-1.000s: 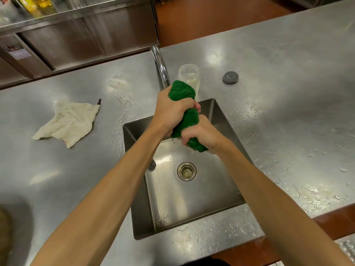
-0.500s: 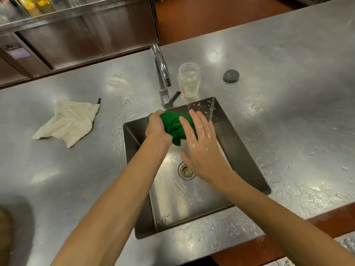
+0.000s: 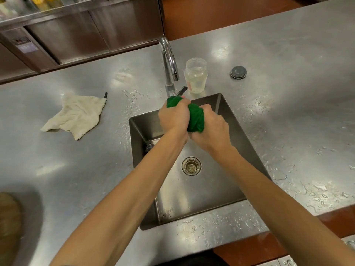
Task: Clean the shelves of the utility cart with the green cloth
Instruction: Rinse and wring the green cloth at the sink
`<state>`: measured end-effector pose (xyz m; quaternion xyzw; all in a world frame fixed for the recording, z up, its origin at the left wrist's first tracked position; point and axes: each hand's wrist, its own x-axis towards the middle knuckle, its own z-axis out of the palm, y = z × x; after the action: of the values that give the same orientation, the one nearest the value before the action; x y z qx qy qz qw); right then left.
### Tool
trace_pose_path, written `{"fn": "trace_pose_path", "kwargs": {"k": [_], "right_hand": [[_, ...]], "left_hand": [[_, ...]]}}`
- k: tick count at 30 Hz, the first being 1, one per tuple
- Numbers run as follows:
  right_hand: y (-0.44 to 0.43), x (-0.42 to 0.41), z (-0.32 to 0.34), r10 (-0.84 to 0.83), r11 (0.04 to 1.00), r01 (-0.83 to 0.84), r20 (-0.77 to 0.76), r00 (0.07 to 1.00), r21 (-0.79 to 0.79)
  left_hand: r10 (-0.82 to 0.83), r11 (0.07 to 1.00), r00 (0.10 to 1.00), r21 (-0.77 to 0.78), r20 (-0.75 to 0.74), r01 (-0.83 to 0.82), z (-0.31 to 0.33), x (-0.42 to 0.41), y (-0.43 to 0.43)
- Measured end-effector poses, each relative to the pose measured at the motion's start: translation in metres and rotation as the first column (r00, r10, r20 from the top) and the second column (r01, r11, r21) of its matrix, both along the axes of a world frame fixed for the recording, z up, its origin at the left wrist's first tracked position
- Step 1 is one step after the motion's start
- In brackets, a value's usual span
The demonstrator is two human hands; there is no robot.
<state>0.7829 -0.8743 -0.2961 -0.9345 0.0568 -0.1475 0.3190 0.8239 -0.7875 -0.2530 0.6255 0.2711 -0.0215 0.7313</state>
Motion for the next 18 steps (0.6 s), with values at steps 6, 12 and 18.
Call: {"fn": "trace_pose_path", "kwargs": {"k": [6,12,18], "right_hand": [[0.004,0.006,0.017,0.137,0.861,-0.101,-0.035,0.990,0.498],[0.006,0.004,0.032,0.299,0.604,-0.101,-0.108,0.948,0.791],[0.005,0.001,0.031,0.428,0.481,-0.060,-0.175,0.886,0.875]], "left_hand": [[-0.202,0.958,0.951,0.250,0.235,0.142,0.014,0.011,0.004],[-0.417,0.866,0.854,0.423,0.313,0.268,0.033,0.008,0.006],[-0.567,0.810,0.757,0.389,0.325,0.439,0.044,0.008,0.011]]}}
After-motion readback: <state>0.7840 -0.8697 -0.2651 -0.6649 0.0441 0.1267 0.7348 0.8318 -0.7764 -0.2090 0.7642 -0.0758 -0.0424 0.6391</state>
